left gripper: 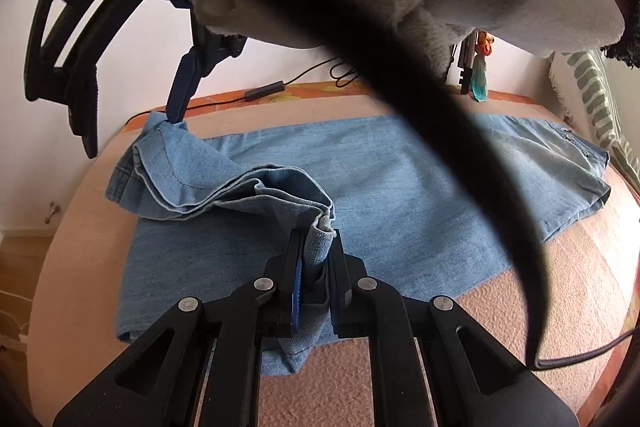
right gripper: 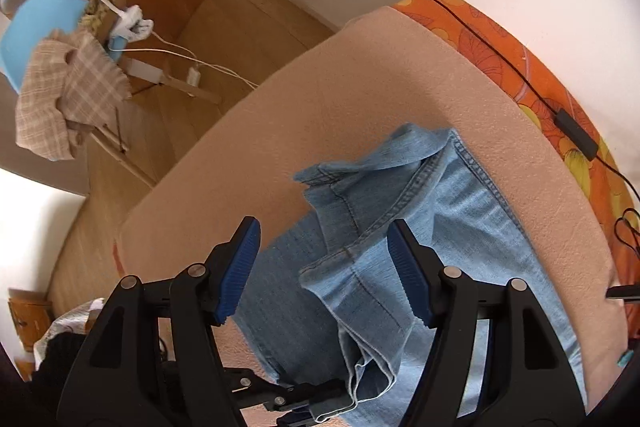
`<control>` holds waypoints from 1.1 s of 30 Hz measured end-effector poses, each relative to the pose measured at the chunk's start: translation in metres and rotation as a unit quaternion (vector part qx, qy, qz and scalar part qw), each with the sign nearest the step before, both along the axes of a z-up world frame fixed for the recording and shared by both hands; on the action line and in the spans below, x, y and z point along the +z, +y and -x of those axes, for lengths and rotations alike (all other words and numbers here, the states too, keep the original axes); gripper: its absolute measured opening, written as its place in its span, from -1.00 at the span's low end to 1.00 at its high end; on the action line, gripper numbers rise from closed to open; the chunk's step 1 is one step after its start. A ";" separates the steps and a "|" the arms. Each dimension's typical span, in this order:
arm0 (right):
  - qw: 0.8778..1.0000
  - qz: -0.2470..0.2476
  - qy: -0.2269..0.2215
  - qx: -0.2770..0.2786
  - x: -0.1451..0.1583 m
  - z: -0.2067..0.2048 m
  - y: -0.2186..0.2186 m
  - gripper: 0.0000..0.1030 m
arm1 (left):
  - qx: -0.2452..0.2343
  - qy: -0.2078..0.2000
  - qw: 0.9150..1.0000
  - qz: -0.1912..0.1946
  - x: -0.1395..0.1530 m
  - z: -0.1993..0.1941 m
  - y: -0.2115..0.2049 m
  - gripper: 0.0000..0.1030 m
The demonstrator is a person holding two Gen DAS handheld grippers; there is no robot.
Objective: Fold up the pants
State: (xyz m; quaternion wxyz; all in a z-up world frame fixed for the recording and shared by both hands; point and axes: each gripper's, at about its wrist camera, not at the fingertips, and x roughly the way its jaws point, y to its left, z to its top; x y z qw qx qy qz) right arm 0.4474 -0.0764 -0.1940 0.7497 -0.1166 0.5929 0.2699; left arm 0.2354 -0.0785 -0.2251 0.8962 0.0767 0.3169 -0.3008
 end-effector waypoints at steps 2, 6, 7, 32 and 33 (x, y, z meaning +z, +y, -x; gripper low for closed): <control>0.999 -0.004 0.023 -0.033 -0.004 -0.009 -0.006 0.34 | -0.003 0.005 1.000 0.002 0.000 0.000 0.001 -0.83; 0.991 -0.013 0.070 -0.116 -0.014 -0.030 -0.026 0.35 | -0.012 0.009 1.000 -0.001 -0.002 0.001 -0.002 -0.83; 0.988 -0.015 0.079 -0.132 -0.016 -0.035 -0.029 0.35 | -0.014 0.007 1.000 -0.003 -0.002 0.002 -0.004 -0.83; 0.982 -0.017 0.086 -0.167 -0.037 -0.063 -0.073 -0.76 | -0.021 0.004 1.000 0.013 0.002 0.011 0.004 -0.84; 0.982 -0.028 0.085 -0.166 -0.033 -0.061 -0.082 -0.77 | -0.022 0.006 1.000 0.017 0.002 0.013 0.005 -0.85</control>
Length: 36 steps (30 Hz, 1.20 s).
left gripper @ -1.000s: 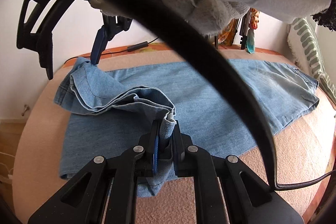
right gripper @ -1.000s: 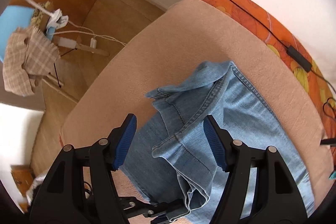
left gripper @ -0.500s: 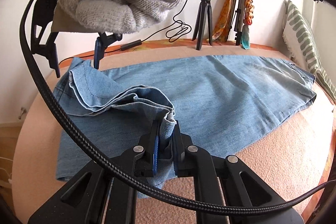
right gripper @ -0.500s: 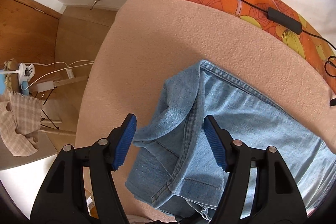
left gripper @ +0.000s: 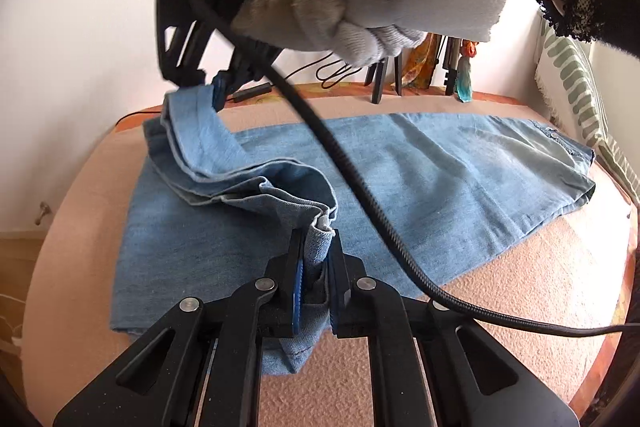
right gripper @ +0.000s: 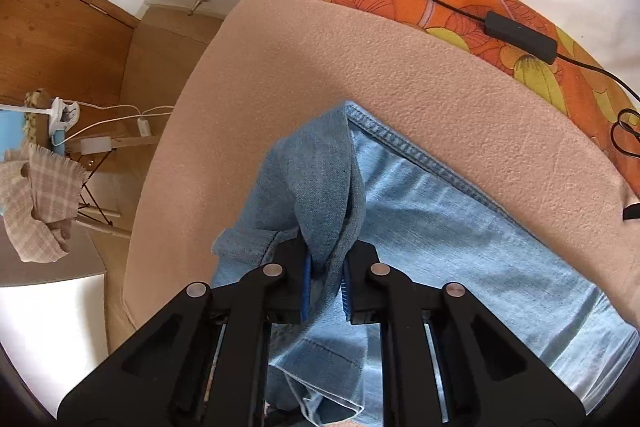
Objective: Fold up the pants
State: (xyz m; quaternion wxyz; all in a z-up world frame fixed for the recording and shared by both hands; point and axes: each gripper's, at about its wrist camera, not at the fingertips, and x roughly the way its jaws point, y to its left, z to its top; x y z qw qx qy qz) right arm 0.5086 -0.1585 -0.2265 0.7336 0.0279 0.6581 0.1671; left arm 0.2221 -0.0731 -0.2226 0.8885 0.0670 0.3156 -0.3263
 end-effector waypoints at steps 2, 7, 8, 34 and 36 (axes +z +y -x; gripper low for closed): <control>1.000 -0.026 -0.004 0.006 0.010 0.004 -0.012 -0.77 | -0.002 0.005 1.000 0.010 0.005 0.004 0.002 -0.85; 0.997 -0.078 -0.016 -0.014 0.022 0.014 -0.077 -0.77 | -0.029 0.001 0.999 0.020 0.029 0.009 -0.010 -0.85; 0.995 -0.091 -0.015 -0.027 0.019 0.017 -0.095 -0.77 | -0.038 0.006 0.999 0.020 0.032 0.008 -0.016 -0.85; 0.976 -0.180 -0.039 -0.119 -0.007 0.095 -0.177 0.32 | -0.153 0.018 0.984 -0.085 0.005 0.038 -0.114 -0.86; 0.981 -0.157 -0.024 -0.114 -0.015 0.084 -0.162 0.32 | -0.152 0.016 0.985 -0.085 0.004 0.039 -0.114 -0.86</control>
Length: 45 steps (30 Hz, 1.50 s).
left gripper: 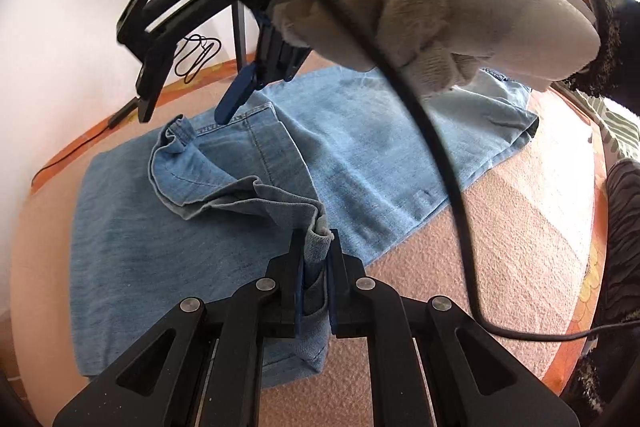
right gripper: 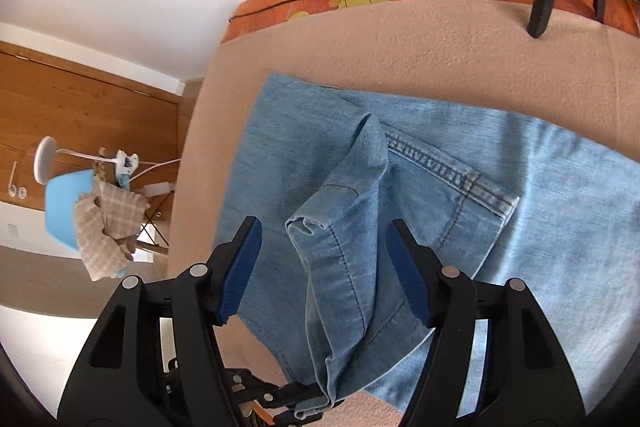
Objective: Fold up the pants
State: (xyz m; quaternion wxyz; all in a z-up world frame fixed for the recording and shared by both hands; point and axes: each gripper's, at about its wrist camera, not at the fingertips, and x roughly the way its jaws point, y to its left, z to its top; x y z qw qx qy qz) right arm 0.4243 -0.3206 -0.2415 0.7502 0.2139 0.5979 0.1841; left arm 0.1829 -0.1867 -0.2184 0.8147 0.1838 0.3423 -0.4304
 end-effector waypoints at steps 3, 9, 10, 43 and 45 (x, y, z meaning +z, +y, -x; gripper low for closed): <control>1.000 0.020 0.012 0.000 -0.011 -0.009 0.006 -0.24 | 0.001 0.000 1.000 0.004 -0.001 0.001 0.001 -0.86; 0.996 0.084 -0.034 0.002 0.005 -0.012 -0.025 -0.81 | 0.015 0.013 0.999 0.034 0.006 -0.001 0.012 -0.86; 0.995 0.092 -0.038 -0.013 0.007 -0.013 -0.035 -0.81 | 0.018 0.017 0.999 0.038 0.007 -0.002 0.014 -0.86; 0.991 0.029 -0.089 -0.092 0.009 0.041 -0.064 -0.84 | 0.057 0.051 0.995 0.063 0.042 -0.023 0.006 -0.86; 0.991 0.014 -0.098 -0.091 0.015 0.040 -0.071 -0.84 | 0.062 0.054 0.994 0.069 0.045 -0.024 0.003 -0.86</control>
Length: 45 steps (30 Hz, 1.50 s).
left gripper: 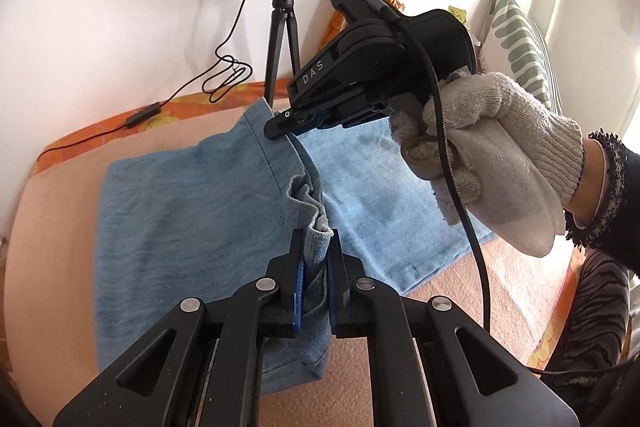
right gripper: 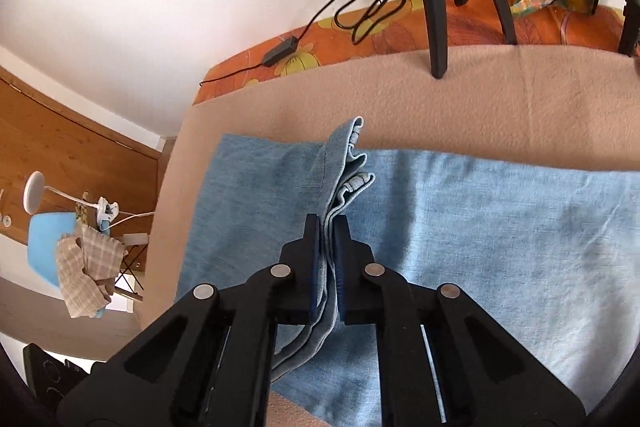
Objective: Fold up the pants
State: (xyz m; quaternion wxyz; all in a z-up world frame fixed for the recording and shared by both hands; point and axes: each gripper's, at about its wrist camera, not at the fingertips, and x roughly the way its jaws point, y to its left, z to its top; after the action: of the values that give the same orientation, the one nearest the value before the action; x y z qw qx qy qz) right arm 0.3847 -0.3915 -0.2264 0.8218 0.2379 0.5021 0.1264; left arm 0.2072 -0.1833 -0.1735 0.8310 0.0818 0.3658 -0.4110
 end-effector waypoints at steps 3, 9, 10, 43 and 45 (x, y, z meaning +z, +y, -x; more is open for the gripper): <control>1.000 -0.028 0.012 -0.007 -0.005 -0.001 -0.012 -0.84 | 0.006 0.010 1.000 0.009 0.002 -0.002 -0.001 -0.86; 0.996 -0.068 0.055 -0.021 -0.032 0.014 -0.033 0.03 | 0.028 0.032 0.999 0.026 0.007 -0.009 0.003 -0.86; 0.995 -0.078 0.058 -0.022 -0.036 0.016 -0.034 0.10 | 0.029 0.031 0.999 0.025 0.009 -0.009 0.002 -0.86; 0.995 0.069 -0.066 0.006 0.053 0.045 -0.110 -0.84 | -0.034 0.027 0.997 0.058 0.025 0.042 -0.134 -0.86; 0.995 0.076 -0.068 0.004 0.055 0.050 -0.118 -0.84 | -0.039 0.027 0.997 0.060 0.026 0.044 -0.142 -0.86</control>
State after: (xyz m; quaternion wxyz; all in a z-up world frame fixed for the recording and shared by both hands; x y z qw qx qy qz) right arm 0.3348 -0.5095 -0.1710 0.8692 0.1639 0.4541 0.1070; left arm 0.1634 -0.3253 -0.1472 0.8075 0.0349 0.3592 -0.4666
